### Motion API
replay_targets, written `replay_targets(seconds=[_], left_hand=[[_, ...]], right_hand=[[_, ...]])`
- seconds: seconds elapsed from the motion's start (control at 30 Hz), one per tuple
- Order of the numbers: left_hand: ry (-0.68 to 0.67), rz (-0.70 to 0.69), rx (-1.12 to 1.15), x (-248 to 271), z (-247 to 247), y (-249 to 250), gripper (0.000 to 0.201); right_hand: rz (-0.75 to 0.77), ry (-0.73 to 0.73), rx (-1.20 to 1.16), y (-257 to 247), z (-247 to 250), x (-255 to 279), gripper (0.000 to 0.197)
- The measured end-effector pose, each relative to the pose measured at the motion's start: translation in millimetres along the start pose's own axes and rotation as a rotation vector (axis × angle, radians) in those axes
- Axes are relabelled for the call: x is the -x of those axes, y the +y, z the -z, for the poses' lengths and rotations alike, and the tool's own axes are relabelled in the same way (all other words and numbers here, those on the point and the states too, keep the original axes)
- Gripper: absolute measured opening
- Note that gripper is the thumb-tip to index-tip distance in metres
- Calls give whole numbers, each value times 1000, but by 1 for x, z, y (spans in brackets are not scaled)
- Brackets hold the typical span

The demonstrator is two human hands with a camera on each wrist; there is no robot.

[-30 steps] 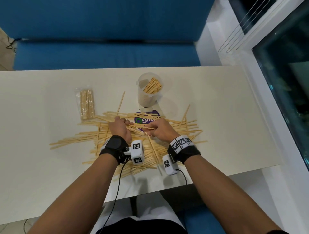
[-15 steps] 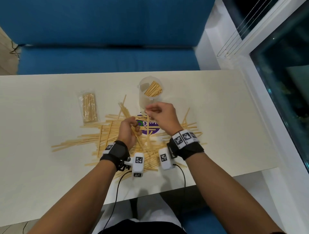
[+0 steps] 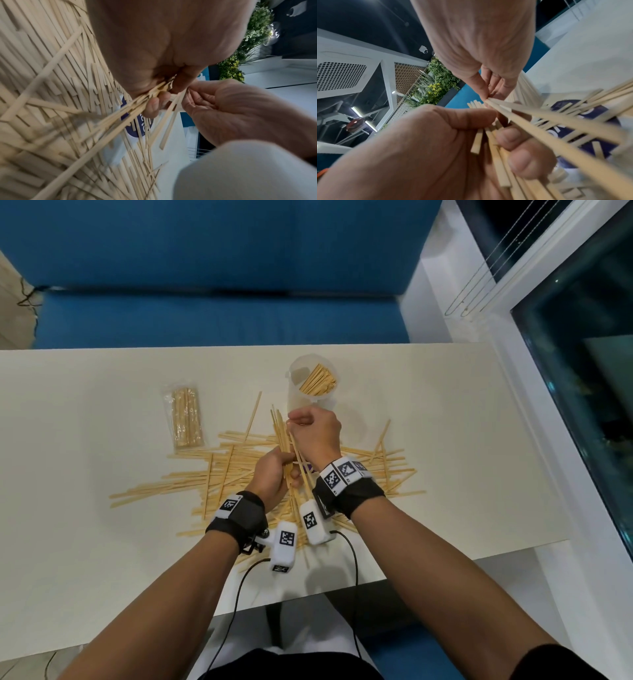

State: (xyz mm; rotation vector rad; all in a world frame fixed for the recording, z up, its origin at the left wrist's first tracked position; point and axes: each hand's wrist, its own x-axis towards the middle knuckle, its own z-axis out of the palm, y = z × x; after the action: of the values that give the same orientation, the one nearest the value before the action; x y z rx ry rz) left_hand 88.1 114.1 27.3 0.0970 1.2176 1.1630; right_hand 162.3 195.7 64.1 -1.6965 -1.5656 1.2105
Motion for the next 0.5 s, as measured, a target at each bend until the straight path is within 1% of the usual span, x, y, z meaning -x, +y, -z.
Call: replay_targets(seconds=[0.03,0.1,0.23,0.3,0.4,0.5], left_hand=[[-17,-10,1,2,0,2,30],[-43,-39,-30,5,1,3,14],[-64,-31,-65,2,3,3,22],[-77,-36,-38,-3,7,3,20],[-79,-61,-59,-3,7,8,17],[-71,-25,6,-2,4,12,17]], right_hand=[[-7,10,-5,0,-1,0,13],[-7,29,-7,0,-2,-1,14],[-9,46,-14,1,-4,-3,15],[-17,63,-54,1,-4,-4,15],[-31,85,-131,1,-1,-5,13],[-70,7,-150,5,0,-3,18]])
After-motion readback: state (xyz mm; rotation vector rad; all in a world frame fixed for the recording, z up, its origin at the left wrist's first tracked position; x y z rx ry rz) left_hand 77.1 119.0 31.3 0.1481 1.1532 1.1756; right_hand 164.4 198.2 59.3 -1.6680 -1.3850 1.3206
